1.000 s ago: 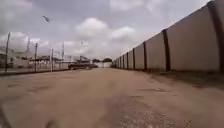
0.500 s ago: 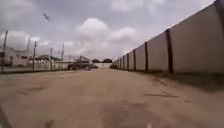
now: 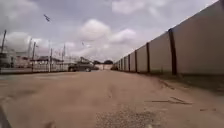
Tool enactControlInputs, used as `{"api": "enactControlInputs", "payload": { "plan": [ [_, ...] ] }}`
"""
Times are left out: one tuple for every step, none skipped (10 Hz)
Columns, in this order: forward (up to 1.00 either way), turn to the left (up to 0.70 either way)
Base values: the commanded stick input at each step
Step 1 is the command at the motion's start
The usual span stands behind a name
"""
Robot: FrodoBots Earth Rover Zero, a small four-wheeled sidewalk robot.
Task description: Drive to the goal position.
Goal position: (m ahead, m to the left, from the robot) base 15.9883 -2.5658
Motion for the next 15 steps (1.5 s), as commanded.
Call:
{"api": "enactControlInputs", "payload": {
  "plan": [
    [0.7, 0.0],
    [0.7, 0.0],
    [0.7, 0.0],
    [0.7, 0.0],
    [0.7, 0.0],
    [0.7, 0.0],
    [0.7, 0.0],
    [0.7, 0.0],
    [0.7, 0.0],
    [0.7, 0.0],
    [0.7, 0.0],
    [0.7, 0.0],
    [0.7, 0.0],
    [0.7, 0.0],
    [0.7, 0.0]
  ]
}}
